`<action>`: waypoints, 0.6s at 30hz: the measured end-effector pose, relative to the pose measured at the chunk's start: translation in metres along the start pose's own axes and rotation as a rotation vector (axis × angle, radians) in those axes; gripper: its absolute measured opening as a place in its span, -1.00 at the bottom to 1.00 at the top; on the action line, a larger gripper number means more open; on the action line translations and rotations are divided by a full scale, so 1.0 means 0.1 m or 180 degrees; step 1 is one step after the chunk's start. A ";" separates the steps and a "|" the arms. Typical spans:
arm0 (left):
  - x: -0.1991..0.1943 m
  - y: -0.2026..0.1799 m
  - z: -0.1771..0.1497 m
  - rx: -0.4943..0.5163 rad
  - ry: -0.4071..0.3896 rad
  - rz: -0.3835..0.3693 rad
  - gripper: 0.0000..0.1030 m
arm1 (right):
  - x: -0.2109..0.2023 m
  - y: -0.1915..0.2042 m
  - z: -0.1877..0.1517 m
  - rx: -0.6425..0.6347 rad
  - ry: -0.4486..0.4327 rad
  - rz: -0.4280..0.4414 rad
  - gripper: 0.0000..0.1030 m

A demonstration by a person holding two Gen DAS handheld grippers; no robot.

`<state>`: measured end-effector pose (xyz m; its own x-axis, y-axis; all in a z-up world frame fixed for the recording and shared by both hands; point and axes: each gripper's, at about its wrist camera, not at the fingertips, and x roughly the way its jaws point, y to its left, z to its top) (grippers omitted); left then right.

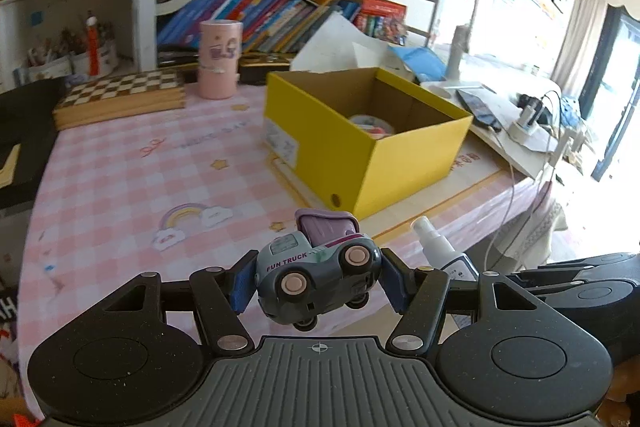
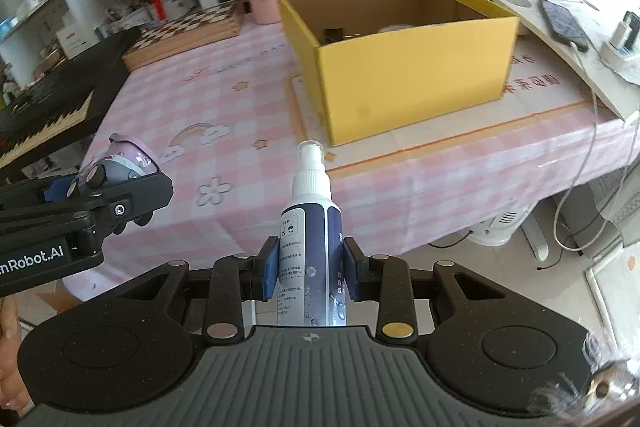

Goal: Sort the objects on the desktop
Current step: 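Lift and carry the toy truck and spray bottle toward the yellow box with both tools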

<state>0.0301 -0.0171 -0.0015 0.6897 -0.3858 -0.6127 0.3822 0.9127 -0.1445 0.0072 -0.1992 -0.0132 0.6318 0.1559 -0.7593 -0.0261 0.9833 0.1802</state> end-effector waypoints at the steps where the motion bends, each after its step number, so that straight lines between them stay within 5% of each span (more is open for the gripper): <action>1: 0.02 -0.03 0.01 0.0018 0.0005 -0.0009 0.22 | 0.00 -0.04 0.00 0.0029 -0.0002 -0.0011 -0.42; 18: 0.48 -0.49 0.42 -0.0043 -0.0132 0.0255 0.22 | 0.20 -0.82 0.45 0.0087 0.0036 0.0069 -0.42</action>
<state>0.0703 -0.0863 0.0084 0.7428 -0.3165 -0.5900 0.3166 0.9425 -0.1069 0.0566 -0.2807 -0.0148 0.6225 0.1784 -0.7620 -0.0184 0.9767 0.2136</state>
